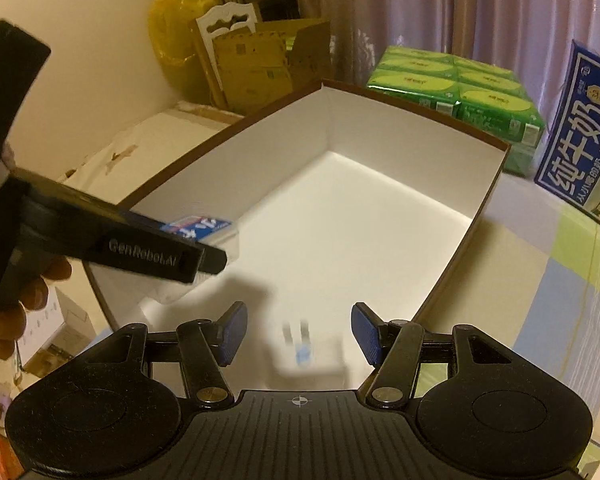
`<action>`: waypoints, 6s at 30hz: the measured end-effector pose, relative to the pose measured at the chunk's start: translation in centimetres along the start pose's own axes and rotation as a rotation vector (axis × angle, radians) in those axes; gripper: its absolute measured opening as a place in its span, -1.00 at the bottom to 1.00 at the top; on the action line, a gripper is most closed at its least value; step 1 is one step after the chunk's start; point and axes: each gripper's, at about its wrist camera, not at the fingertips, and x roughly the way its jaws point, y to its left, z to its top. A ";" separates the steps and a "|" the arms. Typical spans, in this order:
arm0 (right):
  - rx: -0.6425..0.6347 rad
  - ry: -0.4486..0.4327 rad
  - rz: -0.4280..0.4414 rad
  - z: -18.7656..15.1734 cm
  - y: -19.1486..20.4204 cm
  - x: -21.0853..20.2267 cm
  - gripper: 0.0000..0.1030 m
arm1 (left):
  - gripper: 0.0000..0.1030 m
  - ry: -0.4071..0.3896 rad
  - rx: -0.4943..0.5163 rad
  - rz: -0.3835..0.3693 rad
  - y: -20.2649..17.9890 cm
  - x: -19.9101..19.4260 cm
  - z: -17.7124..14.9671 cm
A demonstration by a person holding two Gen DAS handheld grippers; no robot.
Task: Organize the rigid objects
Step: 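Open the right tool to drop the plug while the left tool releases the floss pack, then move both tools back from the brown box toward the remaining objects, then grasp the blue-white medicine box with the left tool while the right tool grasps the white clip, then carry the medicine box and white clip over the brown box with both tools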
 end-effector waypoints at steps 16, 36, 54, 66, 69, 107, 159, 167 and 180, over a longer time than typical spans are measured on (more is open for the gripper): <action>0.006 0.041 0.009 -0.2 0.7 0.0 0.08 | 0.23 0.003 0.059 0.017 0.0 0.3 0.1; 0.069 -0.032 0.007 -0.9 0.8 -3.4 0.09 | 0.23 -0.051 0.055 -0.008 0.2 -2.9 -0.7; 0.248 -0.156 -0.014 -6.8 -2.8 -13.6 0.18 | 0.23 -0.140 0.103 -0.080 -6.2 -9.9 -5.5; 0.347 -0.171 -0.087 -13.0 -7.6 -20.9 0.35 | 0.23 -0.141 0.168 -0.170 -14.3 -12.8 -9.8; 0.376 -0.162 -0.112 -14.8 -9.0 -22.4 0.37 | 0.23 -0.119 0.189 -0.193 -16.5 -12.5 -10.6; 0.709 -0.065 -0.342 -25.7 -20.4 -27.9 0.40 | 0.25 0.057 0.309 -0.229 -28.4 -2.3 -13.3; 0.337 0.056 -0.365 -23.8 -30.1 -18.3 -0.23 | 0.21 0.050 0.134 -0.035 -24.4 3.5 -11.5; 0.331 0.041 -0.369 -24.2 -29.8 -18.7 -0.40 | 0.20 0.036 0.131 -0.008 -24.9 3.4 -11.7; 0.376 -0.064 -0.363 -25.3 -28.1 -24.3 -0.40 | 0.18 0.001 0.148 -0.017 -26.5 1.2 -12.9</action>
